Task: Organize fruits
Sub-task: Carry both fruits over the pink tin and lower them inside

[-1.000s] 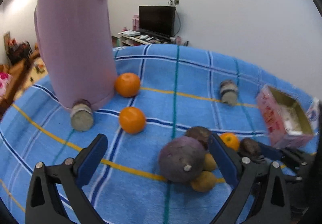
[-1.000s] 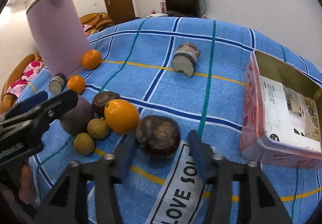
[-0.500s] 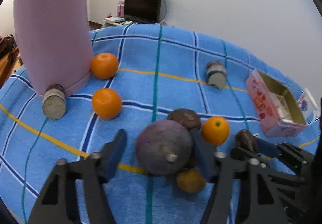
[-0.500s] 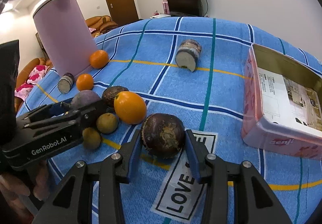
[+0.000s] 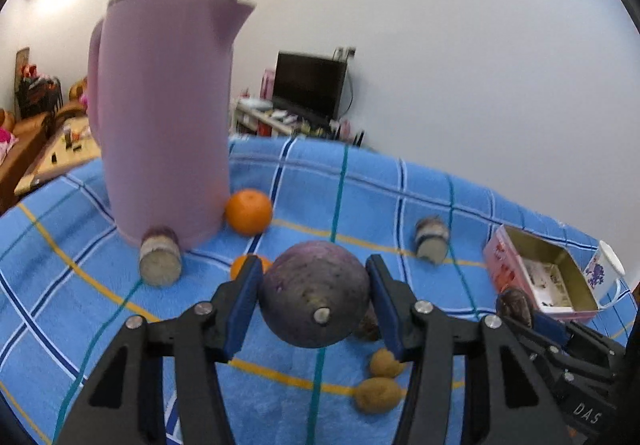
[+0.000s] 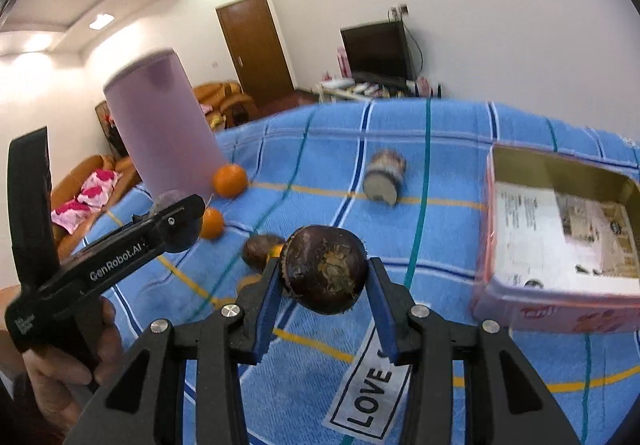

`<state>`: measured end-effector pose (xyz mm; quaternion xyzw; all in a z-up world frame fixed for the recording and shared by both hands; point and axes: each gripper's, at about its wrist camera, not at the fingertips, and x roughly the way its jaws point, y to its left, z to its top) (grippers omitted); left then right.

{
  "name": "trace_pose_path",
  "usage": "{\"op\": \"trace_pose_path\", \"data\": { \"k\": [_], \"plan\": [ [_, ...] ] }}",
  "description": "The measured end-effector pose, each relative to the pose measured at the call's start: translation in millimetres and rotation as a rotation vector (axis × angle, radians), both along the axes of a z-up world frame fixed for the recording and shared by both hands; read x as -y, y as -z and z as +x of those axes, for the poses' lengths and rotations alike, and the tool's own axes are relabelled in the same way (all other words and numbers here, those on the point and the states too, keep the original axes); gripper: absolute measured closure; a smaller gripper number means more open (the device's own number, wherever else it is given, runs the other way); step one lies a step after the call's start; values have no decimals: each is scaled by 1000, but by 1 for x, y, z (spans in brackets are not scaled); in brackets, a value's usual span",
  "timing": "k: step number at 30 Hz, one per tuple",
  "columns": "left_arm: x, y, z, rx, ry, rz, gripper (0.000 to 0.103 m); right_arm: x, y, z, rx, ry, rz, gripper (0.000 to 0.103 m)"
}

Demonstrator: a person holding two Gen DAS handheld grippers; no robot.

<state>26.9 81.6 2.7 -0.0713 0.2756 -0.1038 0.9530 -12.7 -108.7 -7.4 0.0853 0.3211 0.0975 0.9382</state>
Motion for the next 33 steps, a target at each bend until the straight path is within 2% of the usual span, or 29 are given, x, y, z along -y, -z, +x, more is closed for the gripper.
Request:
{"op": "trace_pose_path", "data": {
  "k": [2,6,15,23,33],
  "plan": [
    [5,-3,-4,30,18,-1,47,1,-4,-2,19,10,-5,59],
    [14,-2,-7,40,46,-2,47,8,-9,-4,39,46,-21,59],
    [36,1,-17,32,86,28,47,39,-21,-13,100,189,-161,59],
    [81,-4,-28,58,158,89,47,86,-16,-19,64,293,-175,59],
    [133,-10,-33,73,235,122,47,139,-10,-32,38,393,-269,59]
  ]
}}
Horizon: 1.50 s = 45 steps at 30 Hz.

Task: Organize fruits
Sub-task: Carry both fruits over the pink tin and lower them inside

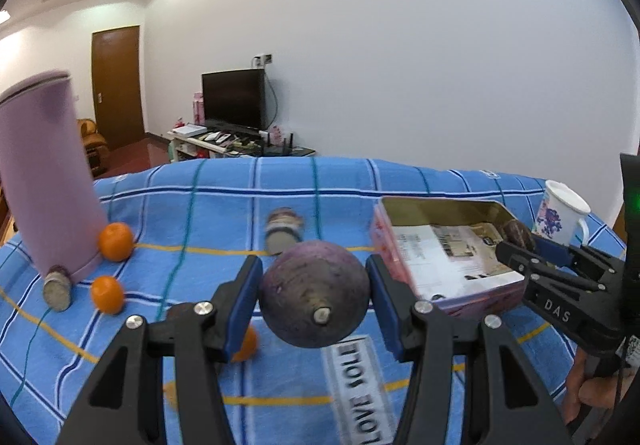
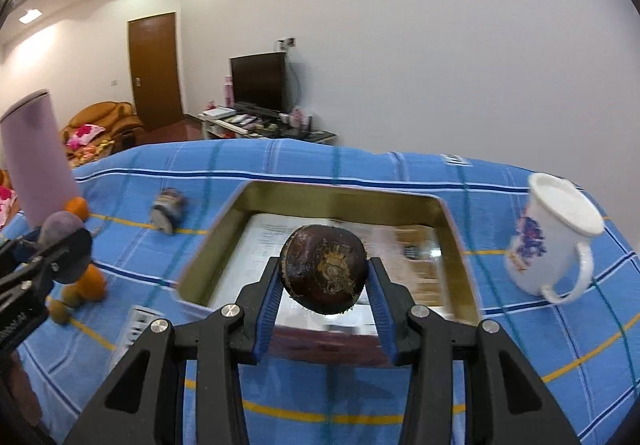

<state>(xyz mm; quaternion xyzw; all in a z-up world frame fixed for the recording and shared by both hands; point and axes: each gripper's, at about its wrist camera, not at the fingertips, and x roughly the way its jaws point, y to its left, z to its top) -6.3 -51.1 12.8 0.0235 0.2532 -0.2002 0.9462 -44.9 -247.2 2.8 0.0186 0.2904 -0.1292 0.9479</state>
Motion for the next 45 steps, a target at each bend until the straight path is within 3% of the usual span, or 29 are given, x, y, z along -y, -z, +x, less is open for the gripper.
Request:
{"op": "trace_pose_path", "data": {
  "k": [10,23,31,45],
  "plan": [
    [58,-4,-1,11,74,9,47,49,5,-7,-48,81,-4,59],
    [113,2,7,-4,127,46,47,66,8,-8,-55,56,6,59],
    [121,14,17,-48,124,69,47,49,8,-1,-61,-12,-15,59],
    [125,22,22,-94,112,112,47,56,19,6,-101,-24,75,59]
  ]
}}
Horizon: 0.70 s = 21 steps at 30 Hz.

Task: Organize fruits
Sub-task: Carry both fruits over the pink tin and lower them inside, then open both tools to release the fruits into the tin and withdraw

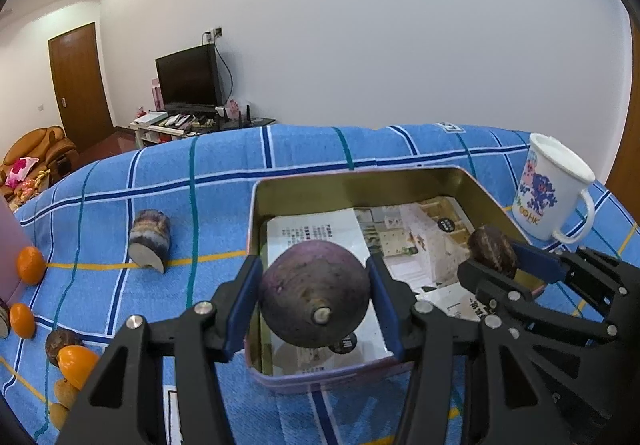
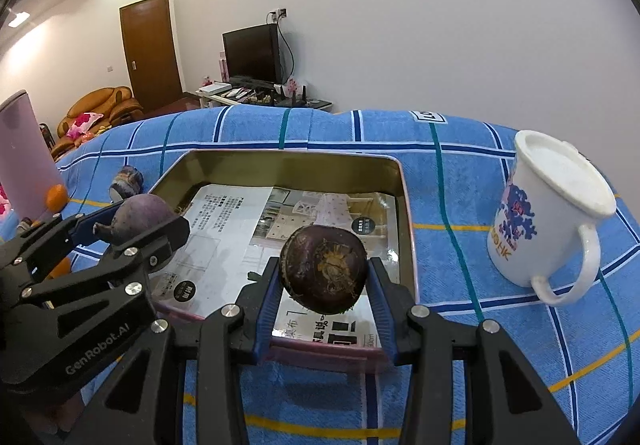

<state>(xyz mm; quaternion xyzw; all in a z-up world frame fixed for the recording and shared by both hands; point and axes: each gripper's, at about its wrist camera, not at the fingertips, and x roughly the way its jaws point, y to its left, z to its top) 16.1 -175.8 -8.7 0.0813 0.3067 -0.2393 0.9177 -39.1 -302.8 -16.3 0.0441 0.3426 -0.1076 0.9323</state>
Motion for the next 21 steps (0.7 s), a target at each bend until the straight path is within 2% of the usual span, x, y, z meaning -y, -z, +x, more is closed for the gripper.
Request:
{"op": "trace_pose_path", "data": {
  "k": [4,7,9,15,19,21],
  "plan": [
    [-1,-1,-2,13,-9,1,46,-1,0,0,-3,2,3,58],
    [-3,-5,-8,68,-33,8,42,1,-1,-1,8,8,16,49],
    [-4,-6,-9,80,-41,10,39,2,-1,-2,15,10,28,48],
    [-15,-10,-6,89,-98,-20,19,4,-6,-6,49,30,40,44],
    [-21,-13,-8,118,-144,-30,1,10,-14,-15,121,70,50,36],
    [-24,-14,-10,133,-144,-33,0,16,-19,-21,166,98,56,28]
  ]
}}
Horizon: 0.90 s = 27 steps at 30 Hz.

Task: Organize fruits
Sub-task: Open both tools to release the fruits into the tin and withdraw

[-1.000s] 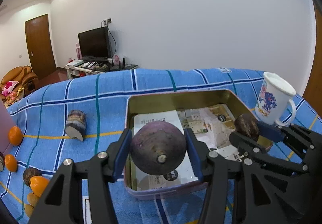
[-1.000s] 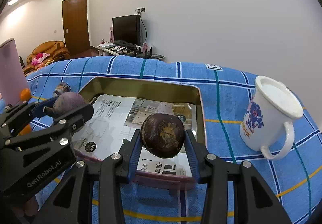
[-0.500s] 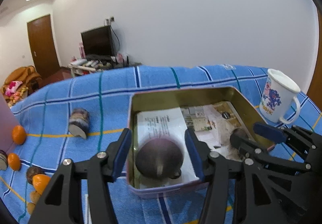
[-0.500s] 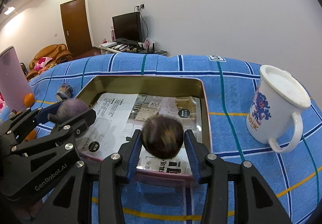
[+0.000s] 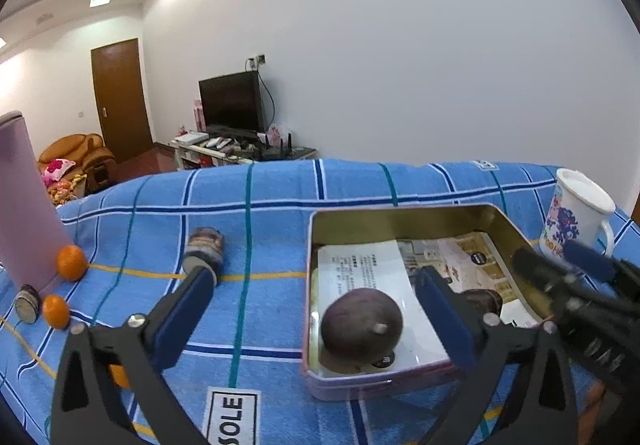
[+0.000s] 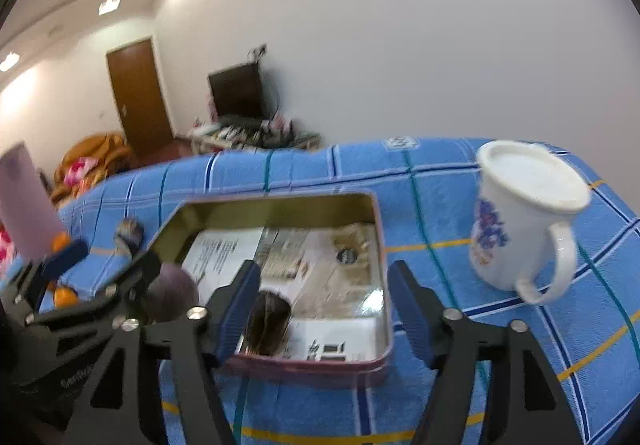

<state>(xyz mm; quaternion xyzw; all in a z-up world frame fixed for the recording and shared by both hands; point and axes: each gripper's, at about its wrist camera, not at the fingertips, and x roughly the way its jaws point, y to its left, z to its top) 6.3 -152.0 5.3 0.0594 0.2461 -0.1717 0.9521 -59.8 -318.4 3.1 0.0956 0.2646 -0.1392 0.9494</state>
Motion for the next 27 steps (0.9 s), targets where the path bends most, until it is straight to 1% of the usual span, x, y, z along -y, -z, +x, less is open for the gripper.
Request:
{"op": "trace_pose_path", "data": {
  "k": [1,3,6,10,14,19,27],
  "plan": [
    [0,-1,-1,6,2,5,0,2,-3,-5,32,11,4,25],
    [0,-1,-4,16,-1,17,0,4,-8,-12,94,27,7,24],
    [0,-1,-9,36,-3,40,0,2,-9,-15,126,38,-12,24],
    [-5,-2,-14,59,-26,58,0,-3,-7,-11,113,39,-32,24],
    [-17,-2,-13,45,-50,50,0,-6,-9,-17,145,53,-48,24],
    [-32,-1,-13,45,-82,46,0,-8,-9,-21,151,68,-36,24],
    [-52,2,-16,31,-113,48,0,-19,-7,-21,140,49,-19,24]
  ]
}}
